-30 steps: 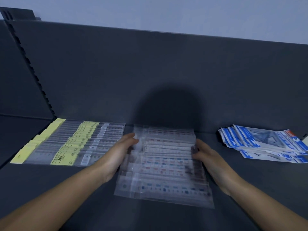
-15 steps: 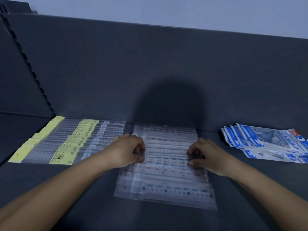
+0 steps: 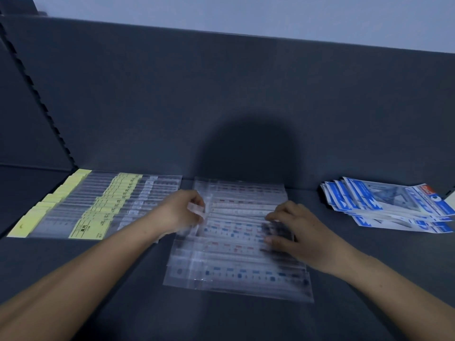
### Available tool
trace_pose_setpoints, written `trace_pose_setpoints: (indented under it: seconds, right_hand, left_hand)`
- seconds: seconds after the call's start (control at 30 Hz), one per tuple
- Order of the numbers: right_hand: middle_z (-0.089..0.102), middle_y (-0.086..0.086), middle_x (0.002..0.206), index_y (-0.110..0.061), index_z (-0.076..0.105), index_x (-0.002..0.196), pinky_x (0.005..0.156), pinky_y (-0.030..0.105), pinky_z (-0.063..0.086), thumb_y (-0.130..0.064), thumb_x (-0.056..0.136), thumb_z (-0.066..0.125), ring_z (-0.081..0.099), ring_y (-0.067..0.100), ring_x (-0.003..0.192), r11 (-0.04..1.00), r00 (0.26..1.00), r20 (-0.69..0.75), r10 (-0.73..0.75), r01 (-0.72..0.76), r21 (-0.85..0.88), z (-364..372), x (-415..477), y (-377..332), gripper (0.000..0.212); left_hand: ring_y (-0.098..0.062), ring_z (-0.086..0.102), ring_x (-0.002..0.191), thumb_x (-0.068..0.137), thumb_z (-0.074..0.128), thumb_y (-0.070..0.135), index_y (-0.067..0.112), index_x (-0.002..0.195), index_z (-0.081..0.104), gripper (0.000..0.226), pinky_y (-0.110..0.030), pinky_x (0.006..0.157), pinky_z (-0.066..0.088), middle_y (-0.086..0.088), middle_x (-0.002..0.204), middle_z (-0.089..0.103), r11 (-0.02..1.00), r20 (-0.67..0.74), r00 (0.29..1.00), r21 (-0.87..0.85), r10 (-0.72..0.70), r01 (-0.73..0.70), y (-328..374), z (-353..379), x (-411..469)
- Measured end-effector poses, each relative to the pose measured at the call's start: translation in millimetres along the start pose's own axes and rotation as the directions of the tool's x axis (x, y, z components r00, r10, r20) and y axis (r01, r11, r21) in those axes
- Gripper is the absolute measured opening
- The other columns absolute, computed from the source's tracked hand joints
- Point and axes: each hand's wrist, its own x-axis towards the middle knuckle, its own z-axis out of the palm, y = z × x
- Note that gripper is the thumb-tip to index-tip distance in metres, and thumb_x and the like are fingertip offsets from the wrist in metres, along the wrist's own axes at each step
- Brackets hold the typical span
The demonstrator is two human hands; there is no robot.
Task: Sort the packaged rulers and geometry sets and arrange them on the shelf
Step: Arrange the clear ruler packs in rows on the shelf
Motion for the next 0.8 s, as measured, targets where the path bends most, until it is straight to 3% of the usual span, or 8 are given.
trace_pose_setpoints:
  seconds: [0.13, 0.27, 0.4, 0.5, 0.6, 0.67, 0.73, 0.8]
  right_hand:
    - [-0.006, -0.014, 0.156, -0.030, 0.001, 0.150, 0.109, 0.017, -0.008, -0.075, 0.073, 0.013, -0.011, 0.003, 0.142, 0.981, 0.981, 0.195, -0.010, 0.047, -0.190, 14, -13, -5, 0.089]
    - [-0.031, -0.015, 0.149, -0.033, -0.023, 0.139, 0.109, 0.021, -0.024, -0.073, 0.072, -0.002, -0.036, 0.000, 0.133, 0.963, 0.974, 0.228, -0.015, 0.075, -0.258, 16, -15, -1, 0.081]
    - [-0.031, -0.019, 0.149, -0.036, -0.023, 0.139, 0.109, 0.022, -0.024, -0.073, 0.074, 0.001, -0.037, -0.006, 0.130, 0.969, 0.952, 0.290, -0.096, 0.156, -0.192, 20, -21, -8, 0.078]
    - [-0.031, -0.017, 0.149, -0.034, -0.024, 0.138, 0.110, 0.023, -0.023, -0.071, 0.079, 0.005, -0.038, -0.005, 0.130, 0.961, 0.957, 0.272, -0.103, 0.167, -0.222, 24, -23, -11, 0.075]
    - [-0.030, -0.015, 0.149, -0.029, -0.019, 0.142, 0.111, 0.024, -0.022, -0.071, 0.081, 0.010, -0.036, -0.005, 0.131, 0.958, 0.958, 0.234, -0.167, 0.214, -0.190, 23, -29, -15, 0.080]
    - [-0.027, -0.015, 0.150, -0.025, -0.013, 0.147, 0.112, 0.024, -0.020, -0.074, 0.080, 0.014, -0.033, -0.005, 0.133, 0.951, 0.948, 0.234, -0.215, 0.258, -0.172, 23, -34, -19, 0.087]
    - [-0.011, -0.009, 0.156, -0.018, 0.005, 0.151, 0.114, 0.024, -0.013, -0.075, 0.083, 0.020, -0.020, -0.002, 0.139, 0.945, 0.954, 0.178, -0.242, 0.273, -0.179, 27, -36, -18, 0.089]
    - [0.025, 0.000, 0.154, -0.014, 0.034, 0.144, 0.114, 0.022, 0.008, -0.075, 0.084, 0.026, 0.012, 0.006, 0.140, 0.946, 0.968, 0.090, -0.233, 0.247, -0.211, 27, -35, -16, 0.085]
  left_hand:
    - [-0.014, 0.051, 0.084, 0.083, 0.067, 0.010, 0.021, 0.099, 0.054, 0.024, -0.019, 0.057, 0.041, 0.000, 0.109, 0.052, 1.000, -0.016, 1.000, 0.029, -0.003, 0.003, 3, 3, -4]
    - [-0.015, 0.052, 0.087, 0.085, 0.063, 0.014, 0.018, 0.110, 0.056, 0.026, -0.023, 0.064, 0.043, -0.001, 0.114, 0.051, 0.993, 0.024, 1.000, 0.114, 0.005, -0.008, 6, 1, -8]
    - [-0.011, 0.051, 0.074, 0.083, 0.063, 0.013, 0.018, 0.112, 0.054, 0.031, -0.020, 0.056, 0.041, -0.004, 0.112, 0.055, 0.996, 0.055, 0.998, 0.089, -0.013, 0.008, 5, 2, -12]
    - [-0.013, 0.052, 0.085, 0.083, 0.066, 0.018, 0.018, 0.117, 0.051, 0.037, -0.022, 0.067, 0.043, -0.003, 0.117, 0.052, 0.990, 0.061, 0.998, 0.143, -0.022, 0.013, 7, 0, -18]
    - [-0.012, 0.041, 0.112, 0.083, 0.065, 0.039, 0.021, 0.125, 0.047, 0.050, -0.025, 0.092, 0.037, 0.004, 0.123, 0.043, 0.891, -0.031, 0.978, 0.419, 0.205, -0.173, 3, -1, -30]
    - [-0.005, 0.040, 0.109, 0.077, 0.058, 0.060, 0.026, 0.118, 0.052, 0.054, -0.027, 0.095, 0.036, 0.013, 0.116, 0.044, 0.832, 0.005, 0.912, 0.407, 0.409, -0.376, 2, -3, -44]
    - [0.001, 0.041, 0.100, 0.067, 0.046, 0.077, 0.031, 0.112, 0.054, 0.064, -0.025, 0.091, 0.035, 0.020, 0.107, 0.045, 0.785, 0.167, 0.876, 0.392, 0.452, -0.480, 4, -5, -59]
    - [0.002, 0.039, 0.098, 0.060, 0.043, 0.083, 0.034, 0.111, 0.052, 0.071, -0.021, 0.090, 0.032, 0.021, 0.104, 0.043, 0.746, 0.268, 0.882, 0.469, 0.389, -0.472, 3, -2, -65]
